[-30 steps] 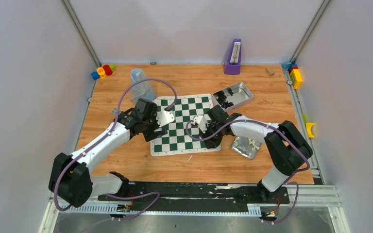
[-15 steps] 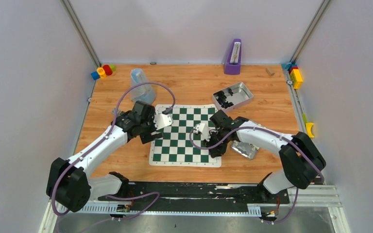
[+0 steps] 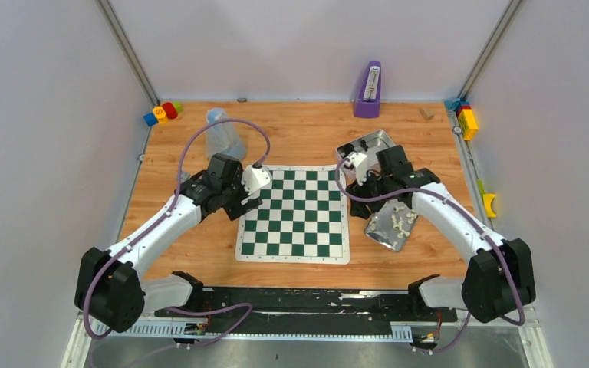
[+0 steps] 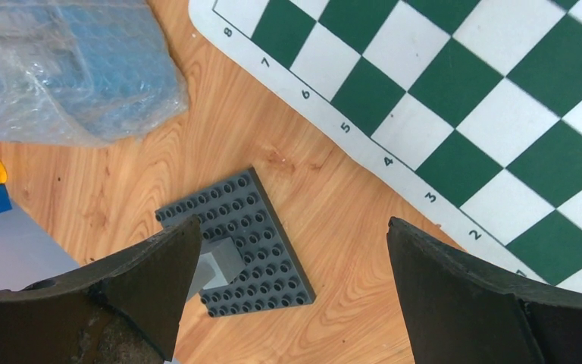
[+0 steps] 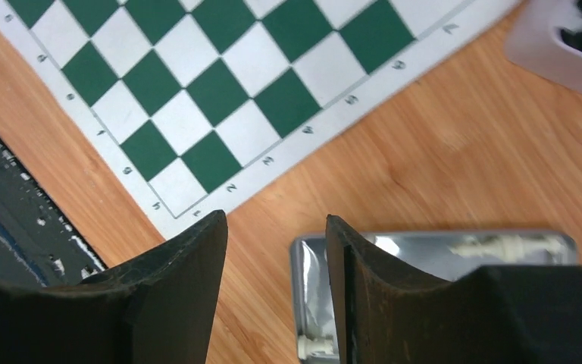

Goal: Set up the chess pieces on the board
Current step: Pick up the chess piece from the storage box.

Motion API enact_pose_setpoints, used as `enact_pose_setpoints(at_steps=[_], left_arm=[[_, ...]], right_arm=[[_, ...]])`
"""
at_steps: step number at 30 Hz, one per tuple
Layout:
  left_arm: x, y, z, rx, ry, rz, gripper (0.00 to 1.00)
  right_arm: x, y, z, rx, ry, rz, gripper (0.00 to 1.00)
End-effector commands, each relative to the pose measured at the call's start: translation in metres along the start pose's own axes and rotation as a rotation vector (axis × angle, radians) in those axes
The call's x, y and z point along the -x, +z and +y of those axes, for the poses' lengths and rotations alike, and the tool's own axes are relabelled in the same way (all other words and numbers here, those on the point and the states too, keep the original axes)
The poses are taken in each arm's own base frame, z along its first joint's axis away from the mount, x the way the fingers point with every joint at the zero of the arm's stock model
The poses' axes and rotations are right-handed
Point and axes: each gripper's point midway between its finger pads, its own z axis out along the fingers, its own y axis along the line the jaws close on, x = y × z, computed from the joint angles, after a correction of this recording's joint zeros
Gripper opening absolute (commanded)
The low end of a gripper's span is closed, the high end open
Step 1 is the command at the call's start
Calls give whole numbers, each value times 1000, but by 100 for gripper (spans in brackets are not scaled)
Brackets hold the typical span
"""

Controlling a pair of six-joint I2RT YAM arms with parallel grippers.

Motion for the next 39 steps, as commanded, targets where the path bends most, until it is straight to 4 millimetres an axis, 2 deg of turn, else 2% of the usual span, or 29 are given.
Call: enact_pose_setpoints(at_steps=[1,7,12,20,24,28,34,39], left_arm=[[26,-11,6,-18,-113,-76,100],[18,-6,-8,-84,-153,-21,100],[15,-5,-14,-116,-165,-5,100],[6,-2,-20,-112,-176,8,100],[6,-4,-23,-114,-179,-4,100],[8,-6,-22,-113,-179,-19,100],[10,-8,-20,-105,-180,-23,100],[8,-5,-21,-109,-178,-11,100]], right_arm=[[-17,-26,-29,-118,117,-1,52],[-57,-45,-57,-205,199,41,51],[-76,-46,-70,-237,272,77,47],[-75,-36,-107,-321,361,55,38],[-72,-29,-116,-308,386,46,35],[-67,-23,-113,-258,392,43,34],[-56,-14,-91,-123,391,15,36],[-60,-6,-69,-47,351,35,36]])
